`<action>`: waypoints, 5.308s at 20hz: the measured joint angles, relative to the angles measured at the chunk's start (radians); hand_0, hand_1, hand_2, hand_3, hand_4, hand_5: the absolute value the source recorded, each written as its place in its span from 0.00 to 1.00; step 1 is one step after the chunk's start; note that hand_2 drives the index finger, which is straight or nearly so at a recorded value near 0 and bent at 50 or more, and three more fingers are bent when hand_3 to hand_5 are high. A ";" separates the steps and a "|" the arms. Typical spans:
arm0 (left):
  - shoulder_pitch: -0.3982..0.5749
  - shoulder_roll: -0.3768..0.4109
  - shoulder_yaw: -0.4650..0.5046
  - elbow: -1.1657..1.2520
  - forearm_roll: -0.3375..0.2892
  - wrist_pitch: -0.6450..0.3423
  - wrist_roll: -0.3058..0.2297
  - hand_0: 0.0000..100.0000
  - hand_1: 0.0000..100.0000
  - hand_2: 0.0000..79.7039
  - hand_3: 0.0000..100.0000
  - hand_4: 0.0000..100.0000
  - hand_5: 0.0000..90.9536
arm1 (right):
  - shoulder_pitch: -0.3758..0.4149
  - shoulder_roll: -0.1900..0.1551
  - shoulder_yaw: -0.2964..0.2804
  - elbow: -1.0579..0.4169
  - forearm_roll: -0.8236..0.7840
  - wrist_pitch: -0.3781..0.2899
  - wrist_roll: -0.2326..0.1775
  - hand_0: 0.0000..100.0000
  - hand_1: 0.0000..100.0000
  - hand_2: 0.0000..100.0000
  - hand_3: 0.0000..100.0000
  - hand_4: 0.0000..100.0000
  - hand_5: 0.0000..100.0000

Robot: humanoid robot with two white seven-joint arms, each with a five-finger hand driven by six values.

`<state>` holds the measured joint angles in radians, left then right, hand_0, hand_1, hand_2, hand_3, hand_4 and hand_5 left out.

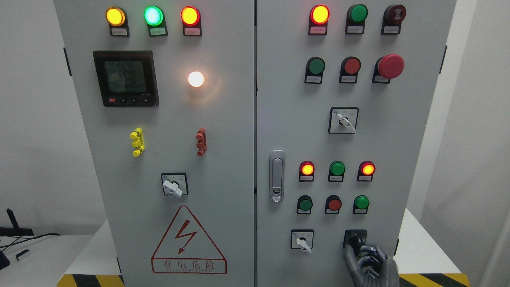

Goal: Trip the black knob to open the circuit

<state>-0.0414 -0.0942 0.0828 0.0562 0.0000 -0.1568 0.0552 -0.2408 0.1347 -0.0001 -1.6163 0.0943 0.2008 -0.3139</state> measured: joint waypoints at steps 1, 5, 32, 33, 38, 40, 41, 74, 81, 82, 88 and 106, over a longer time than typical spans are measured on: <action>0.000 0.000 0.000 0.000 0.000 0.000 0.000 0.12 0.39 0.00 0.00 0.00 0.00 | 0.000 0.000 0.000 0.000 -0.003 0.000 0.000 0.27 0.70 0.60 0.86 0.83 0.94; 0.000 0.000 0.000 0.000 0.000 0.000 0.000 0.12 0.39 0.00 0.00 0.00 0.00 | 0.000 0.000 0.000 -0.001 -0.010 0.000 0.000 0.27 0.70 0.60 0.87 0.83 0.94; 0.000 0.000 0.000 0.000 0.000 0.000 0.000 0.12 0.39 0.00 0.00 0.00 0.00 | -0.006 0.000 0.000 -0.007 -0.090 0.020 0.001 0.27 0.70 0.61 0.88 0.84 0.95; 0.000 0.000 0.000 0.000 0.000 0.000 0.000 0.12 0.39 0.00 0.00 0.00 0.00 | -0.006 0.000 0.000 -0.008 -0.090 0.021 0.001 0.27 0.70 0.61 0.88 0.84 0.95; 0.000 0.000 0.000 -0.001 0.000 0.000 0.000 0.12 0.39 0.00 0.00 0.00 0.00 | -0.006 0.000 0.012 -0.010 -0.093 0.023 -0.003 0.28 0.70 0.61 0.88 0.84 0.95; 0.000 0.000 0.000 0.000 0.000 0.000 0.000 0.12 0.39 0.00 0.00 0.00 0.00 | -0.006 0.000 0.015 -0.011 -0.093 0.024 -0.003 0.28 0.71 0.61 0.88 0.84 0.95; 0.000 0.000 0.000 0.000 0.000 0.000 0.000 0.12 0.39 0.00 0.00 0.00 0.00 | -0.006 0.000 0.017 -0.011 -0.093 0.024 -0.003 0.28 0.71 0.61 0.88 0.84 0.95; 0.000 0.000 0.000 0.000 0.000 0.000 0.000 0.12 0.39 0.00 0.00 0.00 0.00 | -0.005 0.001 0.011 -0.024 -0.094 0.038 0.007 0.29 0.71 0.59 0.86 0.83 0.94; 0.000 0.000 0.000 0.000 0.000 0.000 0.000 0.12 0.39 0.00 0.00 0.00 0.00 | -0.004 0.001 0.005 -0.024 -0.094 0.021 -0.004 0.29 0.71 0.58 0.86 0.82 0.94; 0.000 0.000 0.000 0.000 0.000 0.000 0.000 0.12 0.39 0.00 0.00 0.00 0.00 | -0.004 0.001 0.005 -0.024 -0.094 0.023 -0.004 0.29 0.71 0.58 0.86 0.82 0.94; 0.000 0.000 0.000 0.000 0.000 0.000 0.000 0.12 0.39 0.00 0.00 0.00 0.00 | -0.003 0.001 0.003 -0.024 -0.094 0.032 -0.004 0.29 0.71 0.58 0.85 0.82 0.94; 0.000 0.000 0.000 0.000 0.000 0.000 0.000 0.12 0.39 0.00 0.00 0.00 0.00 | 0.002 0.001 0.001 -0.023 0.007 0.023 -0.002 0.29 0.74 0.58 0.85 0.81 0.92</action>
<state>-0.0414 -0.0941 0.0828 0.0559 0.0000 -0.1569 0.0552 -0.2393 0.1360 0.0006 -1.6390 0.1009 0.2239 -0.3156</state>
